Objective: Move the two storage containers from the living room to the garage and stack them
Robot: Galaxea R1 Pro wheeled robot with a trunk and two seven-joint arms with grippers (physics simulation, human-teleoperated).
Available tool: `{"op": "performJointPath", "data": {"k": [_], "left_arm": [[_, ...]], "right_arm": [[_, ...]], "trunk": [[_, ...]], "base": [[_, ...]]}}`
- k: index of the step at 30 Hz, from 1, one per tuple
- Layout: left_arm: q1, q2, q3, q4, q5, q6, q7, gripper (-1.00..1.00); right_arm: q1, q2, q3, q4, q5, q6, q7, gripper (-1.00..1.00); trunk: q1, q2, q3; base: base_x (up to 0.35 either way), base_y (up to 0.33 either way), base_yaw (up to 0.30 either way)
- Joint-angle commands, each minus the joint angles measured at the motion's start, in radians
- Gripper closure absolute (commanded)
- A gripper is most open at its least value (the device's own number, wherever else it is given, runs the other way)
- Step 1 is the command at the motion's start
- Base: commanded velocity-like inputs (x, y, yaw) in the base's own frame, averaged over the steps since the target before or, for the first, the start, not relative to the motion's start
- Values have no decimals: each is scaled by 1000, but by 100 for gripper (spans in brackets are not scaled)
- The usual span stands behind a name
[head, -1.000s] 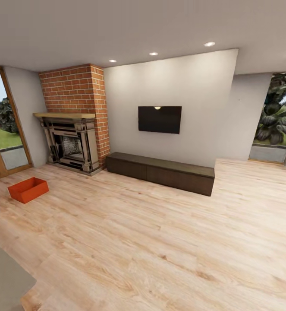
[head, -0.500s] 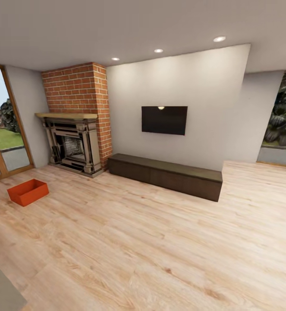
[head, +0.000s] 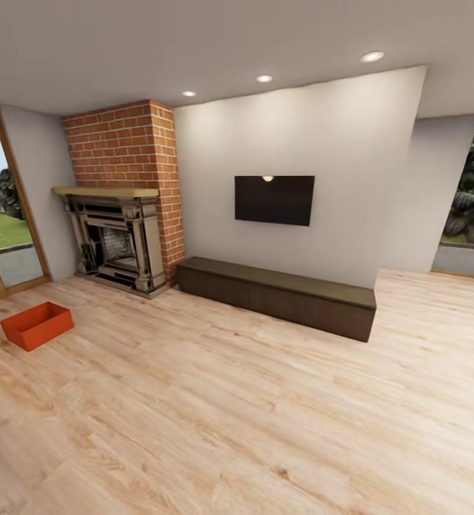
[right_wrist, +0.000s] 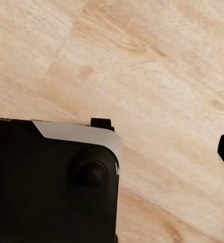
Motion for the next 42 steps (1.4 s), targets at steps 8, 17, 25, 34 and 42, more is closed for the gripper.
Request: {"op": "performJointPath", "data": {"k": [8,17,25,34,42], "left_arm": [[-1,0,-8,0,8,-2,2,-100],[0,0,-8,0,8,-2,1,-100],[-1,0,-8,0,8,-2,1,-100],[-1,0,-9,0,8,-2,2,-100],[0,0,-8,0,8,-2,1,-100]], "right_arm": [[-1,2,12,3,-6,-11,-2,-100],[-1,7,0,3,-12,-10,-1,-100],[-2,3,-1,3,-15,-10,3,-100],[-2,3,0,3,-15,-9,7,-100],[-2,2,0,3,-15,-8,9,-100]], "trunk": [[1,-1,-1],[1,-1,-1],[1,-1,5],[1,-1,7],[1,-1,8]], "base": [[323,0,0],[323,0,14],[323,0,208],[323,0,260],[323,0,267]]}}
